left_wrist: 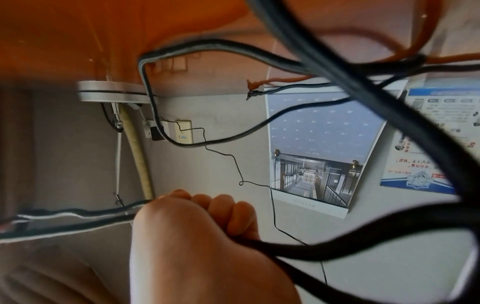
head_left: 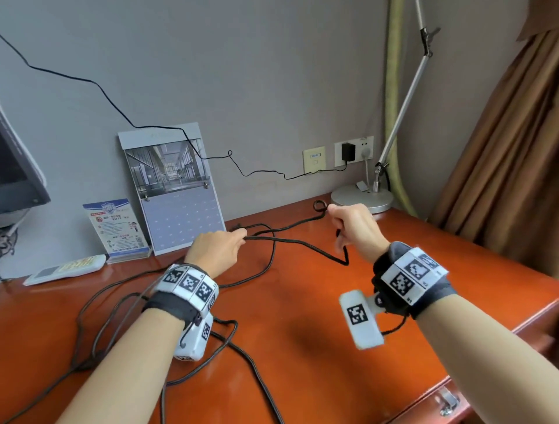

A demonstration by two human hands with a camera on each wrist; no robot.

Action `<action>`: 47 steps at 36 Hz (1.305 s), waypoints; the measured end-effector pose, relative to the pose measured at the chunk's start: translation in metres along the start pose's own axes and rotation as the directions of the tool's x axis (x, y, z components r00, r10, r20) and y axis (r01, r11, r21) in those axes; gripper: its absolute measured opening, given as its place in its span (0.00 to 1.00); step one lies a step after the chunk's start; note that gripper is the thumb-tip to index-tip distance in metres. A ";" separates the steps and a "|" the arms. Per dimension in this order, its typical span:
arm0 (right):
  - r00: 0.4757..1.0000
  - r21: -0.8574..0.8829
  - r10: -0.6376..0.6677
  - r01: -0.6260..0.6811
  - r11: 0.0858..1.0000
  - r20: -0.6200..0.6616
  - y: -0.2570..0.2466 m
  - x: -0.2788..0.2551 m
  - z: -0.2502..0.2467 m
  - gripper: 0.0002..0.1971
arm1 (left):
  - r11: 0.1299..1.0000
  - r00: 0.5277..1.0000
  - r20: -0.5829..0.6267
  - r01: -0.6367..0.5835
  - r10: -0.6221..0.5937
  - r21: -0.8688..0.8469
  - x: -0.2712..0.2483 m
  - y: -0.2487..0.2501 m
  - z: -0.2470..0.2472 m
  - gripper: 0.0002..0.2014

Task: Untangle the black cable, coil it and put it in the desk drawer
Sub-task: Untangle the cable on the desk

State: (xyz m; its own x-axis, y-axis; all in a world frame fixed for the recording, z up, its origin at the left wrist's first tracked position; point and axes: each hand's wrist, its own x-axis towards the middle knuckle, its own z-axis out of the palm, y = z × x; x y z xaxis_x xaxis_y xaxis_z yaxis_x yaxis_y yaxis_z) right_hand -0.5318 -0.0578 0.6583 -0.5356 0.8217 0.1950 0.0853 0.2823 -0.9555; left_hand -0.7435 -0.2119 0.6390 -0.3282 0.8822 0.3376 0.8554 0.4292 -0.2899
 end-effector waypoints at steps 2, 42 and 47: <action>0.989 0.166 0.110 -0.091 0.982 -0.104 0.005 0.007 -0.006 0.19 | 1.000 1.000 -0.026 0.005 -0.005 -0.012 -0.001 -0.005 0.001 0.10; 0.978 -0.594 -0.202 0.195 0.781 0.056 -0.035 -0.018 0.047 0.23 | 0.924 0.866 0.495 0.243 -0.069 -0.295 -0.121 -0.088 -0.101 0.10; 0.531 -0.252 -0.238 0.689 0.679 0.813 -0.056 -0.085 0.100 0.13 | 0.928 0.844 0.512 0.307 -0.163 -0.211 -0.173 -0.106 -0.115 0.08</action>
State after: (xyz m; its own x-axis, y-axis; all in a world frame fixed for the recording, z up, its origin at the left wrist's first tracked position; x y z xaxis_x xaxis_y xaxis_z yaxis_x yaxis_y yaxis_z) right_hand -0.5747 -0.1930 0.6733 -0.9880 -0.0330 0.1507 -0.0995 0.8828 -0.4591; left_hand -0.7311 -0.4318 0.7145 -0.6210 0.7736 -0.1262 0.7777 0.6281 0.0236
